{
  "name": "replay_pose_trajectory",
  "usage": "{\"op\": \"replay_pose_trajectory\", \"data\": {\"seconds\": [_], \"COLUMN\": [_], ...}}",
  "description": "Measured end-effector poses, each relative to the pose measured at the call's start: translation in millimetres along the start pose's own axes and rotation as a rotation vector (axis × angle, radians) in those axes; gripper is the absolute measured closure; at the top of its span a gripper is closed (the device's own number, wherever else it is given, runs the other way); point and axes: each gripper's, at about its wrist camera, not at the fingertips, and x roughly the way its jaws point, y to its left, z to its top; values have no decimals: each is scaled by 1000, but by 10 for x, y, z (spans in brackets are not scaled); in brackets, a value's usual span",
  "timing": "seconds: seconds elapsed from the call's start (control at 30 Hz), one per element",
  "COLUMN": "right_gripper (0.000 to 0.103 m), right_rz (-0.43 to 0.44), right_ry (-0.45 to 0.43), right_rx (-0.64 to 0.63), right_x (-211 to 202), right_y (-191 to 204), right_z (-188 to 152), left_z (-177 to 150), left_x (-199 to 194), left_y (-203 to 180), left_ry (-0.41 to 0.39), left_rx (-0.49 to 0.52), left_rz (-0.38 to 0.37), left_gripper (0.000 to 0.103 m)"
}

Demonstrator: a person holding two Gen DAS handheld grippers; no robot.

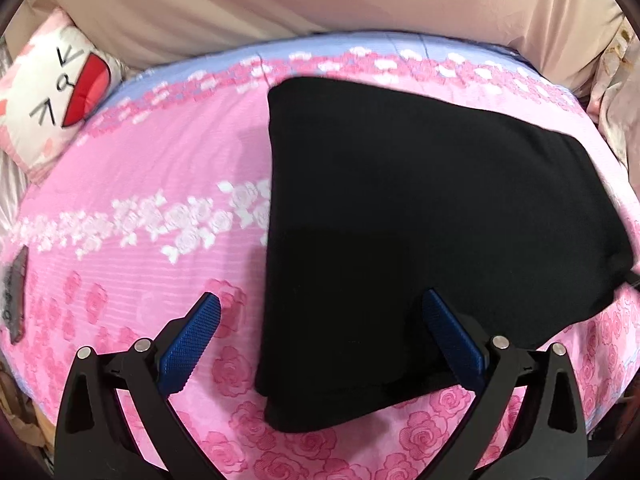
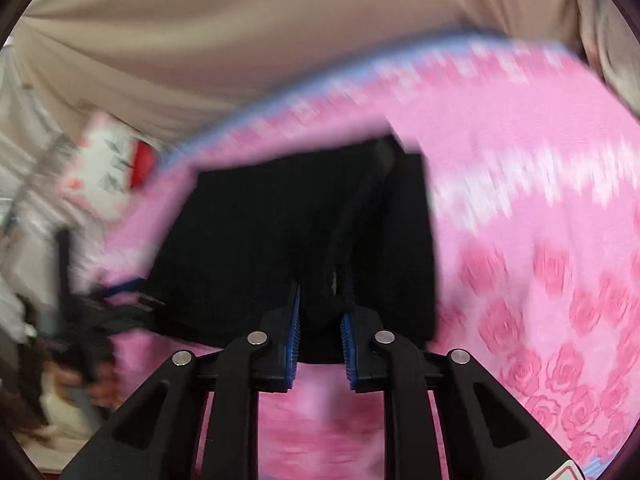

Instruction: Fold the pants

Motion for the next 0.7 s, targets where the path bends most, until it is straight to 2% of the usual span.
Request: {"op": "replay_pose_trajectory", "data": {"seconds": [0.07, 0.1, 0.17, 0.23, 0.3, 0.4, 0.47, 0.5, 0.57, 0.6, 0.63, 0.7], "right_gripper": [81, 80, 74, 74, 74, 73, 73, 70, 66, 58, 45, 38], "right_rz": [105, 111, 58, 5, -1, 8, -75, -98, -45, -43, -71, -167], "right_ry": [-30, -36, -96, -144, -189, -156, -90, -78, -90, -103, -116, -122], "right_rx": [103, 118, 85, 26, -36, -89, -97, -79, -36, -39, -59, -138], "right_x": [3, -59, -263, -436, -579, -443, -194, -137, -204, -263, -323, -396], "right_y": [-202, -209, -122, 2, 159, 255, 195, 128, 0, -28, -43, -51], "right_z": [-80, -84, -70, -31, 3, 7, -26, -56, -126, -157, -196, -294], "left_z": [5, 8, -5, -25, -38, -66, -97, -127, -220, -273, -333, -462], "left_x": [-13, -48, -164, -276, -316, -252, -216, -232, -321, -362, -402, -447], "left_y": [23, 30, 80, 163, 229, 295, 359, 409, 503, 531, 540, 493], "left_ry": [11, 9, -7, -25, -28, -12, 11, 16, 5, -1, -5, -9], "left_rx": [-15, -11, -12, -39, -61, -72, -85, -86, -57, -32, 0, 88], "left_rz": [-9, -11, -5, -7, -11, 28, 29, 16, 6, -1, -7, 15], "left_gripper": [5, 5, 5, 5, 5, 5, 5, 5, 5, 5, 5, 5]}}
